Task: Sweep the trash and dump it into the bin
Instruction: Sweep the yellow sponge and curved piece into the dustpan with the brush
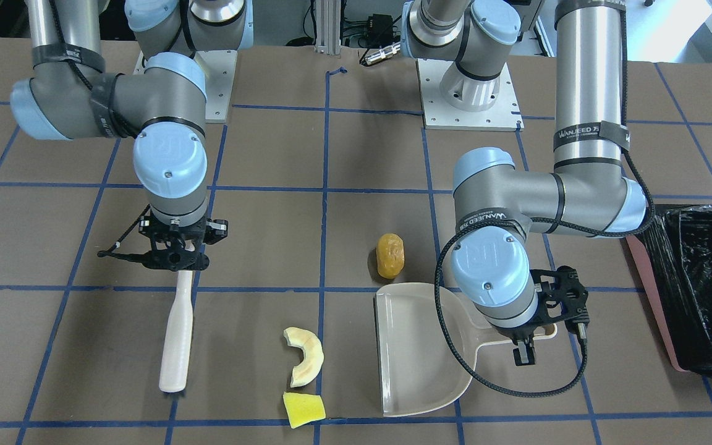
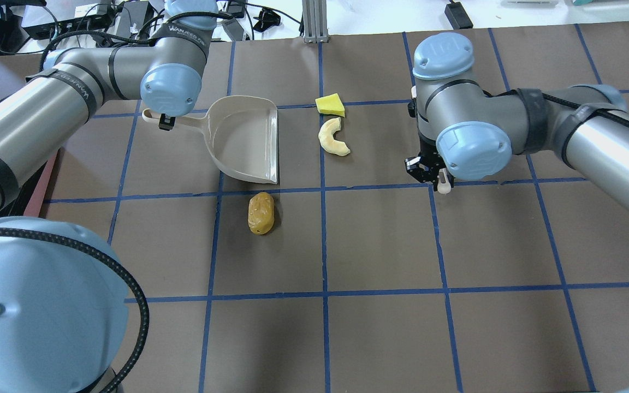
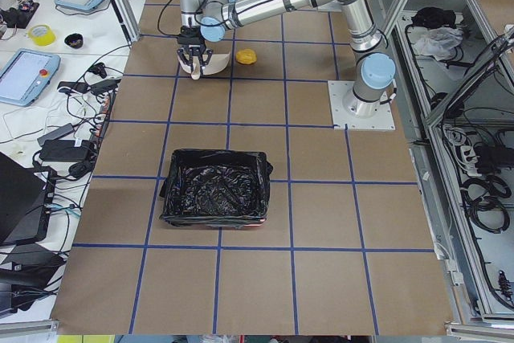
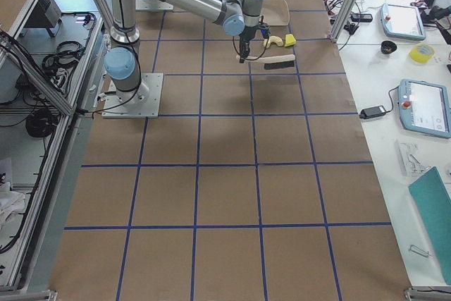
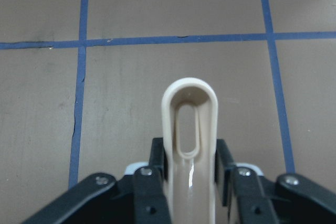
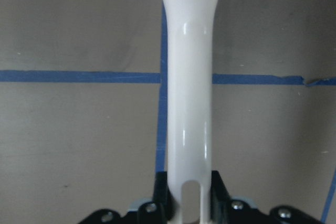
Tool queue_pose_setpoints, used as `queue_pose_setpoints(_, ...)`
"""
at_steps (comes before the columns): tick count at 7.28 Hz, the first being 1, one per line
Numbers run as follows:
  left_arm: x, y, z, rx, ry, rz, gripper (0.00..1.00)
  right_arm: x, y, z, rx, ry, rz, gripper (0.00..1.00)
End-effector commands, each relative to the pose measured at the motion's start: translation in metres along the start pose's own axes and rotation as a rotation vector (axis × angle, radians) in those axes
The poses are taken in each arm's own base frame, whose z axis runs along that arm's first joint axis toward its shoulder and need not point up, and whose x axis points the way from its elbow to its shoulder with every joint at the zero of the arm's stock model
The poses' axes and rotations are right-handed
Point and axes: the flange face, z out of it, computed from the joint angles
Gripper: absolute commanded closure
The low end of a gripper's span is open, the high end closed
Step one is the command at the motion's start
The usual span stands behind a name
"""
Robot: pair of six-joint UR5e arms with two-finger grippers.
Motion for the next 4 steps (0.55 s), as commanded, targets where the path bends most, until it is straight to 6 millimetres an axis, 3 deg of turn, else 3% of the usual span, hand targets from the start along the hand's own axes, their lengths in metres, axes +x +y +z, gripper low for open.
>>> queue_pose_setpoints(1,0.004,0.006,0.008,0.006,-0.008,-0.002,1.0,-0.069,-0.031,0.006,0.015,0.01,-0.08,1.0)
queue_pose_setpoints(2,0.005,0.01,0.012,0.006,-0.01,-0.001,1.0,-0.09,-0.043,0.014,0.014,0.013,-0.106,1.0)
queue_pose_setpoints(4,0.006,0.012,0.014,0.009,-0.008,-0.012,1.0,-0.112,-0.064,0.031,0.036,0.01,-0.109,1.0)
